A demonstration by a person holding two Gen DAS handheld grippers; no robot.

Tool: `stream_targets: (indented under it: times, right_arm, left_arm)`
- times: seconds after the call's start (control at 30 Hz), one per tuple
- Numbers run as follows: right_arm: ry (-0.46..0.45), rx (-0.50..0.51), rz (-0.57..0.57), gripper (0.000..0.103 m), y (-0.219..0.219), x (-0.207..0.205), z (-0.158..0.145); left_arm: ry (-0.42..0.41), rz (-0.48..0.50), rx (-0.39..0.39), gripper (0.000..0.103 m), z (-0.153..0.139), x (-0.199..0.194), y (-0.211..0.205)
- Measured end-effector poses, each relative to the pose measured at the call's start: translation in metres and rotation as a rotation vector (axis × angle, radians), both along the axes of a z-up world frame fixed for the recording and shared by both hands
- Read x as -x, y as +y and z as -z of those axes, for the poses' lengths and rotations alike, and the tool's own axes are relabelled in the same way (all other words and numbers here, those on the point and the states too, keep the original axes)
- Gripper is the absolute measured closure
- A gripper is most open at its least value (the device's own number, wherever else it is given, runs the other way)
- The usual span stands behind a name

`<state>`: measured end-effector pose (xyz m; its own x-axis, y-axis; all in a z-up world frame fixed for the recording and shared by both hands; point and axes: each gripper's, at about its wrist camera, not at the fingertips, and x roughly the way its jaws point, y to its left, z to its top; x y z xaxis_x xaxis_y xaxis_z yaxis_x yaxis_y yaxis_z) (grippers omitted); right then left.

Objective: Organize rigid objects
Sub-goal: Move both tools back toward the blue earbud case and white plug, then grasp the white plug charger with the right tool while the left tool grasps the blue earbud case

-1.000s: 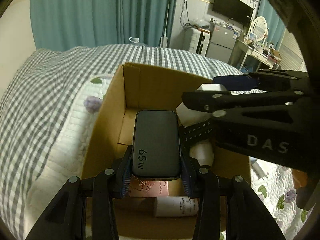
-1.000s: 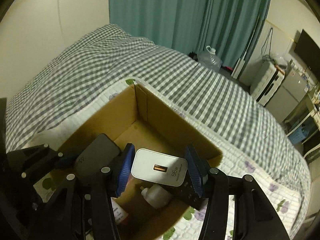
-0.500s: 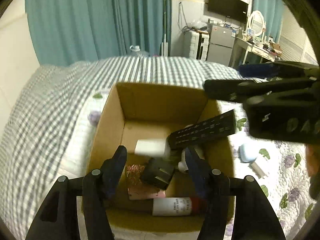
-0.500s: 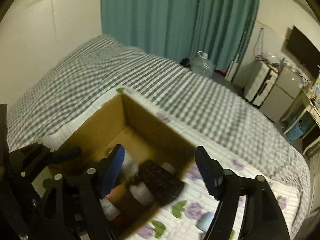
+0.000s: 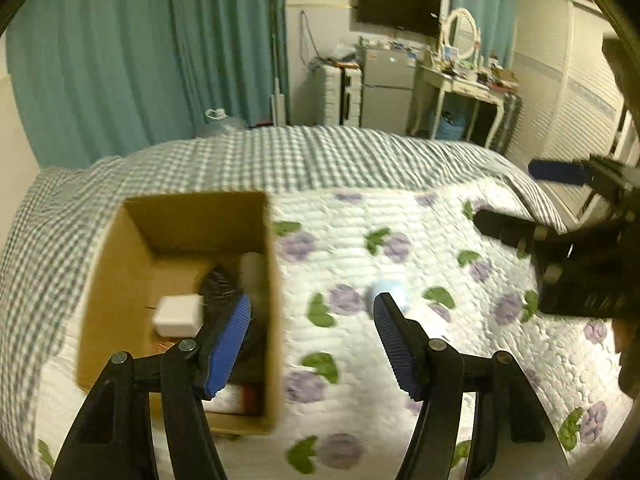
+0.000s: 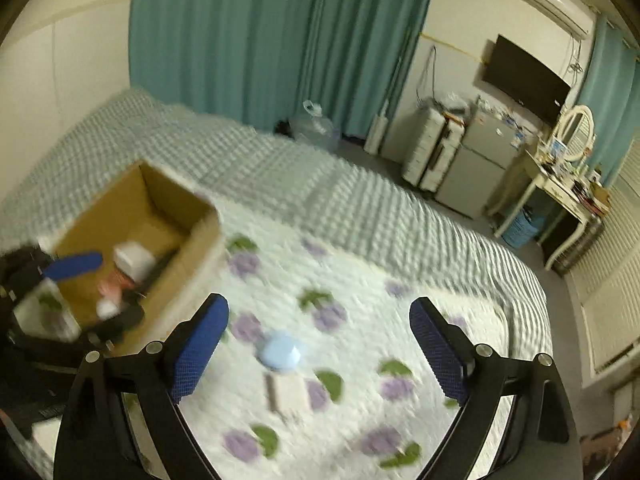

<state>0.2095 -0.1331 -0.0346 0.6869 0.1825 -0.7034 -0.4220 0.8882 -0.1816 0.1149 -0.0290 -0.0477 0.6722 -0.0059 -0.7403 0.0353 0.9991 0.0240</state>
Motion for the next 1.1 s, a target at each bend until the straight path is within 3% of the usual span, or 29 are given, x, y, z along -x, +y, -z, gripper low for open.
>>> stream_targets:
  times: [0.27,0.5,0.77,0.83,1.1]
  right_arm:
    - [0.137,0.043,0.016,0.011,-0.047,-0.005,0.079]
    - [0.222,0.052,-0.045,0.015,-0.045,-0.007,0.130]
    - [0.325,0.052,-0.118,0.027,-0.032,-0.018,0.160]
    - [0.355,0.077,-0.151,0.039,-0.023,-0.021,0.170]
    - [0.393,0.058,-0.198,0.042,-0.017,-0.028,0.180]
  left_arm:
    - [0.109,0.011,-0.008,0.036,0.050,-0.014,-0.037]
    - [0.176,0.047,-0.041,0.036,0.093,-0.024,-0.048]
    - [0.232,0.015,-0.022,0.036,0.125,-0.038,-0.040]
    - [0.234,0.006,-0.045,0.037,0.128,-0.040,-0.040]
    - [0.246,-0.025,-0.068,0.038,0.131,-0.044,-0.040]
